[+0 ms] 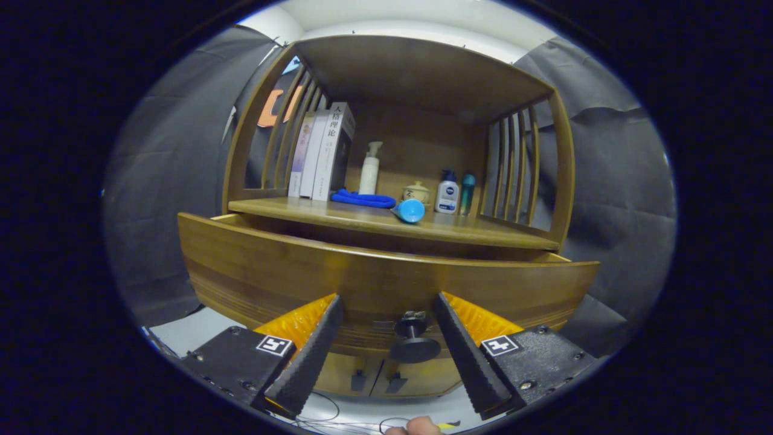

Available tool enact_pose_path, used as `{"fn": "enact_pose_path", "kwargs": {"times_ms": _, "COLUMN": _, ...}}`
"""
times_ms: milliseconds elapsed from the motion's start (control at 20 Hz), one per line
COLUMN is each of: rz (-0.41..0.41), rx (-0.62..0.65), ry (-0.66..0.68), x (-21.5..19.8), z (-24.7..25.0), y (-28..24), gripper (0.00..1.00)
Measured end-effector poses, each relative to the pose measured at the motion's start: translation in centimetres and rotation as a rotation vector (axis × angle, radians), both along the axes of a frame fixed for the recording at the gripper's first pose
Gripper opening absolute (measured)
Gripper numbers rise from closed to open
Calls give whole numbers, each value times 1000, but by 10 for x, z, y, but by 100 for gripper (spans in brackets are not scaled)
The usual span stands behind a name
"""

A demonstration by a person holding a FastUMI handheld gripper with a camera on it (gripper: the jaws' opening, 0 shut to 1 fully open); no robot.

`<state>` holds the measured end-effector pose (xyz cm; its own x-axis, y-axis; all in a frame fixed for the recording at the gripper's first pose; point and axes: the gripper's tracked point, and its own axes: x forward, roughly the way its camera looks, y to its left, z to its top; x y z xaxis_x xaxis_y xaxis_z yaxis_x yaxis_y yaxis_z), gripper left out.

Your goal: Pull open the drawer, take out the items inside it, and place them on the countertop above the cabinet.

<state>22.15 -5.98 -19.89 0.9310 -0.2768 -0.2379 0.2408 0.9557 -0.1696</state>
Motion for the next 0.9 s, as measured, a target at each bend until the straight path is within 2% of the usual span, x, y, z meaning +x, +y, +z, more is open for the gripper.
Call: {"fn": "enact_pose_path", "kwargs": {"times_ms": 900, "rz": -13, "rx": -19, "ry": 8, "x": 61, "z": -5, "y": -7, "gripper": 97}}
